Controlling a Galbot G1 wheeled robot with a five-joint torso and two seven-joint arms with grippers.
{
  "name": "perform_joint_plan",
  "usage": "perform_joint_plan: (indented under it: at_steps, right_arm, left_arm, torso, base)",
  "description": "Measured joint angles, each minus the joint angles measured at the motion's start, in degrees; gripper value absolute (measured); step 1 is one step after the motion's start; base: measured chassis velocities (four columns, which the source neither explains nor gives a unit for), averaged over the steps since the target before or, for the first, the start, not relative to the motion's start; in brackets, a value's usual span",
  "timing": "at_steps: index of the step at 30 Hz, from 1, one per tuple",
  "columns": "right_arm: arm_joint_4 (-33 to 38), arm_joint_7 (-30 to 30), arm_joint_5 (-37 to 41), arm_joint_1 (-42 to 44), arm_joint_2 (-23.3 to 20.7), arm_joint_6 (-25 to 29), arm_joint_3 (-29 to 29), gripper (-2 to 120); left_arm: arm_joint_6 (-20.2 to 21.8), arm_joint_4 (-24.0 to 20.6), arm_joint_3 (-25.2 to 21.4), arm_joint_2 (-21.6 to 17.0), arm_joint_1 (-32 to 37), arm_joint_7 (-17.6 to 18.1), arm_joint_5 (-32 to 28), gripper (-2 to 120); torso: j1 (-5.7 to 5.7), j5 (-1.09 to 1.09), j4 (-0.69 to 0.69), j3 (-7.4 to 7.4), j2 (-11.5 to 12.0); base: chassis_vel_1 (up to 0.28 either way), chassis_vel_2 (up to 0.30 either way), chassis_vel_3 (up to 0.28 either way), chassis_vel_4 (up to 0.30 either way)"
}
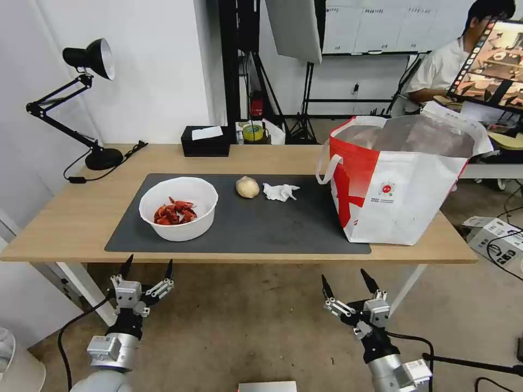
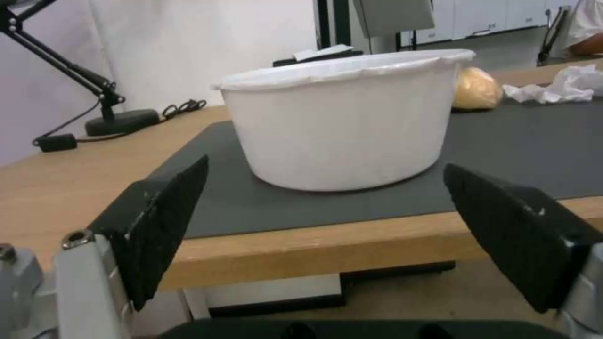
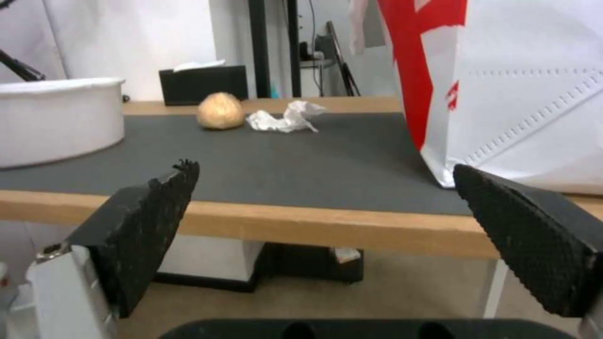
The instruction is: Pick up the trash from the table and place it into the takeout bag.
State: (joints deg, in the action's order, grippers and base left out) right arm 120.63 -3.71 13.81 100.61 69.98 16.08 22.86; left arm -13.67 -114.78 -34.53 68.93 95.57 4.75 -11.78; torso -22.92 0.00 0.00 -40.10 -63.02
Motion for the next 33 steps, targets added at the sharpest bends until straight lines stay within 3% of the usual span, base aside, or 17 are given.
perform_joint_plan:
  at_steps: [8, 16, 21, 26, 33]
  right_arm:
    - [2.3, 0.4, 3.4, -4.1, -2.5, -2.9, -1.6, 100]
    - [2.8, 2.4, 11.7, -15.5, -10.2, -8.3, -6.0, 100]
    - [-0.9, 1.5, 15.5, -25.8, -15.2, -10.5, -10.6, 100]
    - [-6.3, -3.1, 18.1, -37.6, -16.6, -14.9, -17.4, 100]
    - [-13.7, -13.3, 21.1, -52.0, -14.0, -23.4, -28.2, 100]
  left_arm:
    - [0.3, 0.8, 1.9, -1.2, -1.8, -0.1, -0.9, 100]
    - [0.3, 0.6, 1.6, -1.9, -1.7, -0.3, -1.5, 100]
    - [0.5, 0.6, 1.5, -2.2, -1.9, -0.3, -1.7, 100]
    - [0.7, 0.7, 1.5, -2.2, -1.9, -0.2, -1.7, 100]
    - [0.8, 1.1, 1.3, -2.3, -1.7, -0.2, -1.8, 100]
  torso:
    - [0.00, 0.00, -0.01, -0.01, 0.0]
    - [0.00, 0.00, 0.01, -0.01, 0.0]
    - [0.00, 0.00, 0.01, -0.01, 0.0]
    - [-0.01, 0.01, 0.00, -0.01, 0.0]
    - [-0.01, -0.01, 0.02, -0.01, 0.0]
  base:
    - [0.000, 0.000, 0.000, 0.000]
    - [0.000, 0.000, 0.000, 0.000]
    - [0.000, 0.000, 0.000, 0.000]
    - [0.000, 0.000, 0.000, 0.000]
    - [0.000, 0.000, 0.000, 0.000]
